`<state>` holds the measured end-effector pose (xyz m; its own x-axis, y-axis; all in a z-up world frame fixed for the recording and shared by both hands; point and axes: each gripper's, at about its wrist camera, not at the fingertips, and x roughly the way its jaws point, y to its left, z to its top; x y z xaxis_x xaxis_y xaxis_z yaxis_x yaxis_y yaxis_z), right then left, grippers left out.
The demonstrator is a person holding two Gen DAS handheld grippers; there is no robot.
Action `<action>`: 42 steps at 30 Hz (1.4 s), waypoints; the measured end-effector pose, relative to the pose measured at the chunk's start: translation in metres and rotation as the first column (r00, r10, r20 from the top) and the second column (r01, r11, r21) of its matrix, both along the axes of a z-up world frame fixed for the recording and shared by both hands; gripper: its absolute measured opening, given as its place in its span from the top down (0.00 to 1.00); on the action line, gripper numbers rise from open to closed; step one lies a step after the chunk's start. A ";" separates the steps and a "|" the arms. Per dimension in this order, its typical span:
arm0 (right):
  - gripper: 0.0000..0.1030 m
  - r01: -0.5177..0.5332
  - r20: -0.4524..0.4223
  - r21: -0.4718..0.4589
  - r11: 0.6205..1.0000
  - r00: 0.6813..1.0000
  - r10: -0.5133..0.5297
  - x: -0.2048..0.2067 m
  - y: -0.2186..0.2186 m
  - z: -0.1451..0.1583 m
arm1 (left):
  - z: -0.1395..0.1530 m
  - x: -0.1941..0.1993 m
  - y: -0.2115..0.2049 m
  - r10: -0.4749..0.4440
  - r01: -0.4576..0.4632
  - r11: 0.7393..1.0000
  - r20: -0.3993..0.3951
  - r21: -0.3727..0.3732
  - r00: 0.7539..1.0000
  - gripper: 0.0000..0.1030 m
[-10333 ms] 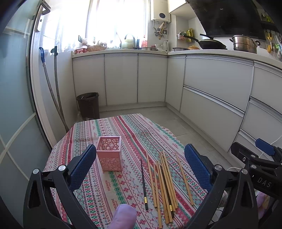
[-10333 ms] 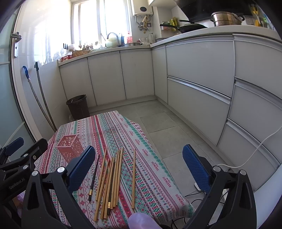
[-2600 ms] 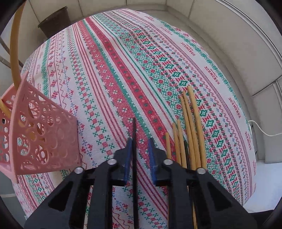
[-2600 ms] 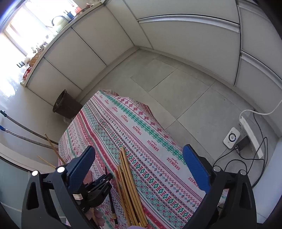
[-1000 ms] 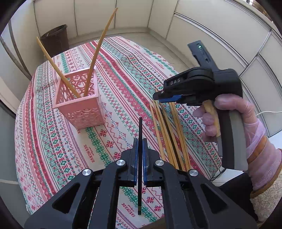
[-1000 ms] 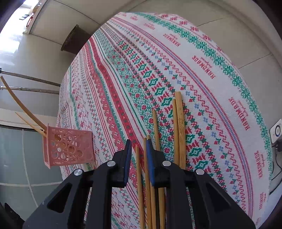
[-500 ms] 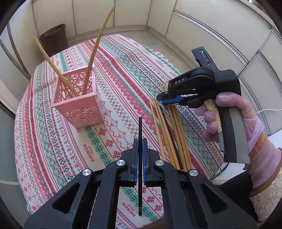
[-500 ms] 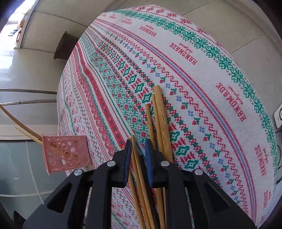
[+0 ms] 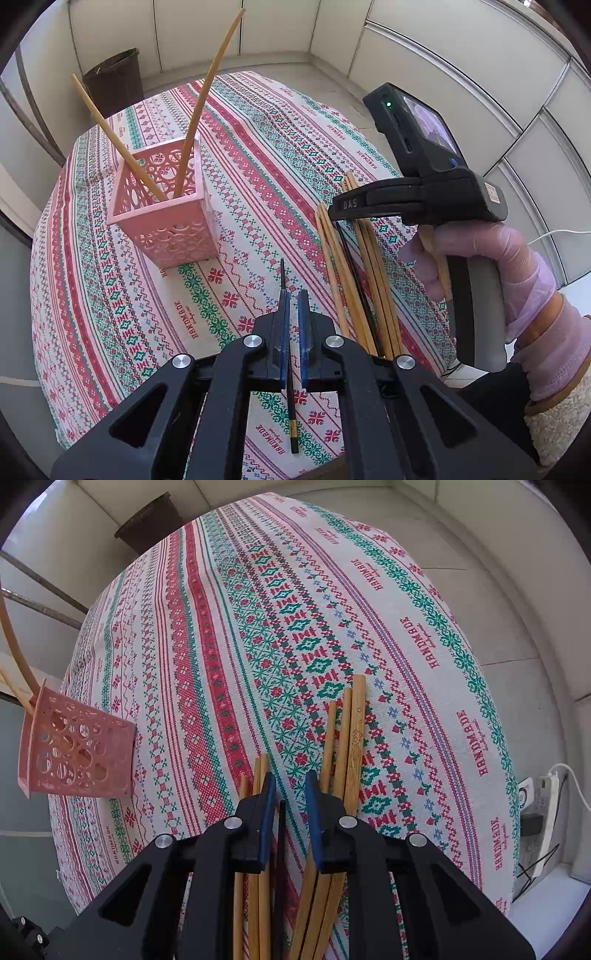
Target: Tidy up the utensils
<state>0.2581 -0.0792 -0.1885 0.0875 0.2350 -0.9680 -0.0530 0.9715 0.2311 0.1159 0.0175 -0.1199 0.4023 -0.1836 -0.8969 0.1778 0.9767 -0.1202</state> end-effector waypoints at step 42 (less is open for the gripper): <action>0.96 0.017 0.093 0.145 0.989 0.995 -0.031 -0.037 -0.035 0.061 | -0.091 0.062 -0.016 0.053 -0.040 0.995 -0.140 0.097 0.989 0.97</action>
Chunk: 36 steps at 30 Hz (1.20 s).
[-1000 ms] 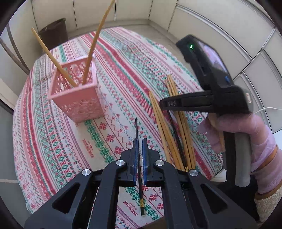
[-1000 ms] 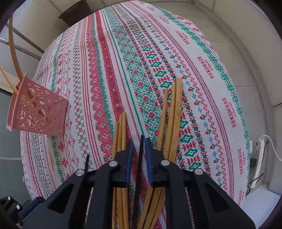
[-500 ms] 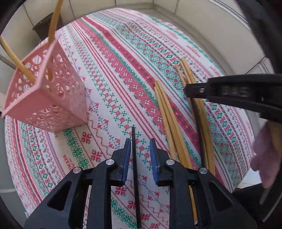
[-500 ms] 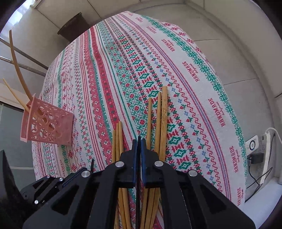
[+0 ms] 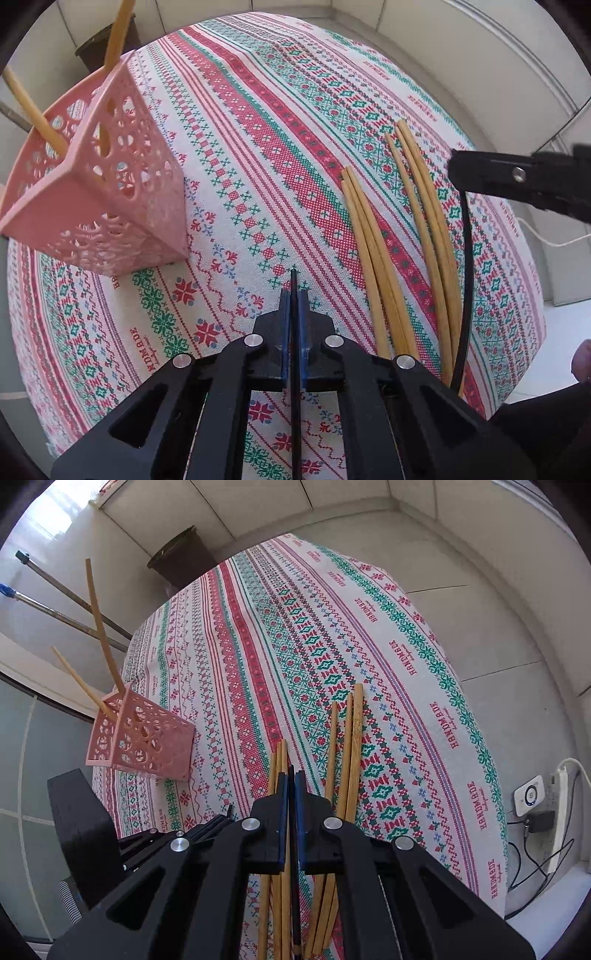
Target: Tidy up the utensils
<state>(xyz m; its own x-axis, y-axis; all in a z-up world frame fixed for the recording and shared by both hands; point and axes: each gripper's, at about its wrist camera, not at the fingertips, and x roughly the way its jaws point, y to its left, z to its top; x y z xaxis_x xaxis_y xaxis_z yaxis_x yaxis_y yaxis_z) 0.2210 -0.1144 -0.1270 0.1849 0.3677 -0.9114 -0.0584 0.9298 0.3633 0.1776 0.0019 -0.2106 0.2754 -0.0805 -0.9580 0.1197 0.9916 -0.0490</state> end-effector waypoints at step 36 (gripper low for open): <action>0.96 -0.028 0.338 0.291 0.956 0.938 -0.075 -0.053 -0.034 0.145 | 0.271 -0.125 0.092 0.204 -0.169 0.979 0.638 -0.115 0.743 0.97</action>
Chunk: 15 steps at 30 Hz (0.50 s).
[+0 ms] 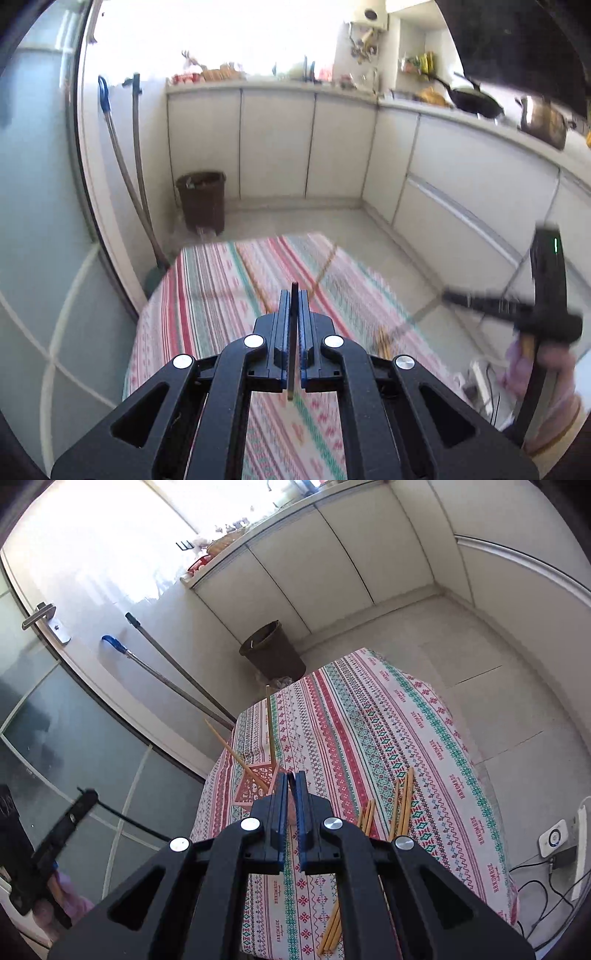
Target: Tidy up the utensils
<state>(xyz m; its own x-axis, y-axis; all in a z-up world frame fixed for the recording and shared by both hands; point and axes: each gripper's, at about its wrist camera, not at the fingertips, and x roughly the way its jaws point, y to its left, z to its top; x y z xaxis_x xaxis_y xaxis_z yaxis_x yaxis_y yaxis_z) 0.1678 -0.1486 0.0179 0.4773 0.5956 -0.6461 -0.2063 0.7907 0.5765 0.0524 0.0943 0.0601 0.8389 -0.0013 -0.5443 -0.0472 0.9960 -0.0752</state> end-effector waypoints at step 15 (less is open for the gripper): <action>0.96 -0.031 0.014 0.010 0.999 0.999 0.030 0.006 0.008 0.011 | -0.034 0.097 0.071 0.202 -0.221 0.944 -0.097 -0.244 0.974 0.88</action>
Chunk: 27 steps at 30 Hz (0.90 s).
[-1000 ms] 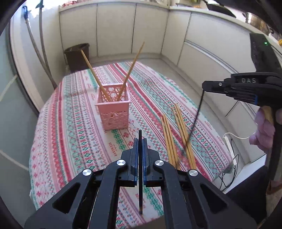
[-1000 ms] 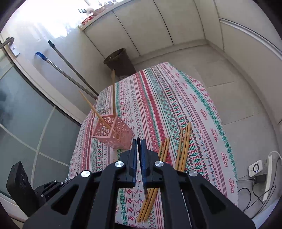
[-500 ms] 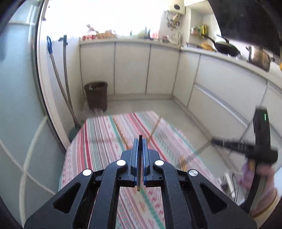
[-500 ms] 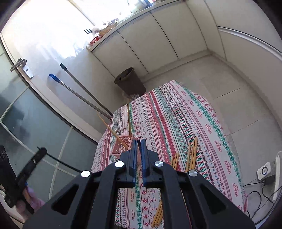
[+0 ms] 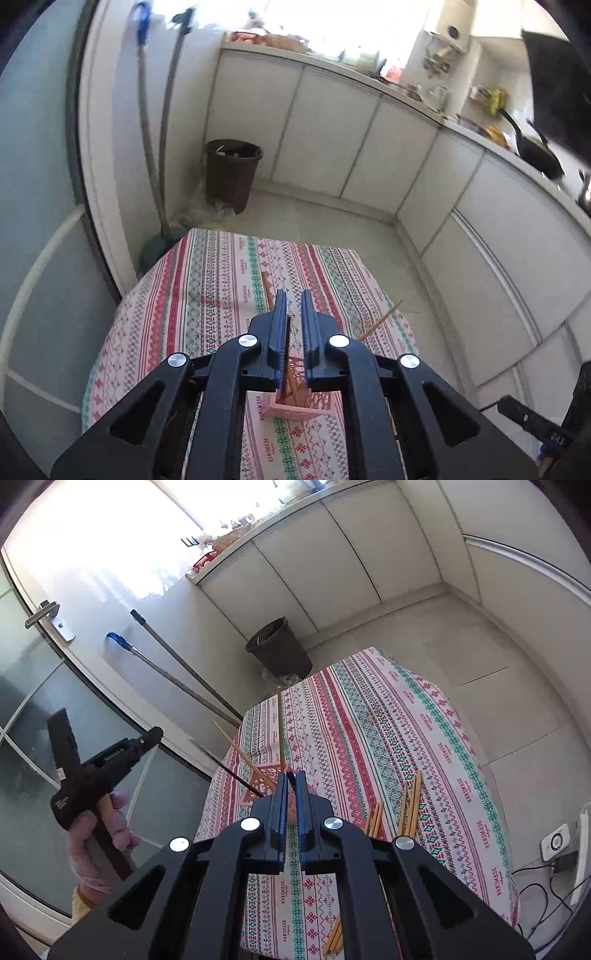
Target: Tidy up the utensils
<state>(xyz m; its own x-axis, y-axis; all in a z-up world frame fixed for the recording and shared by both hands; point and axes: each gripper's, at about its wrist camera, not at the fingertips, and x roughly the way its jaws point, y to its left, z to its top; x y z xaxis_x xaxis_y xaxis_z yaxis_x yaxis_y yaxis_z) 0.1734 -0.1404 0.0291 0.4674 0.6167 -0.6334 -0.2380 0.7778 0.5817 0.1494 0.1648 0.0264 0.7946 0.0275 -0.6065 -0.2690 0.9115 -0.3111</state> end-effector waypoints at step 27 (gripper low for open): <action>0.93 0.100 0.061 -0.145 0.984 0.994 -0.092 0.075 0.060 0.038 | 0.023 -0.041 0.071 0.103 -0.079 0.976 0.111 -0.201 0.988 0.75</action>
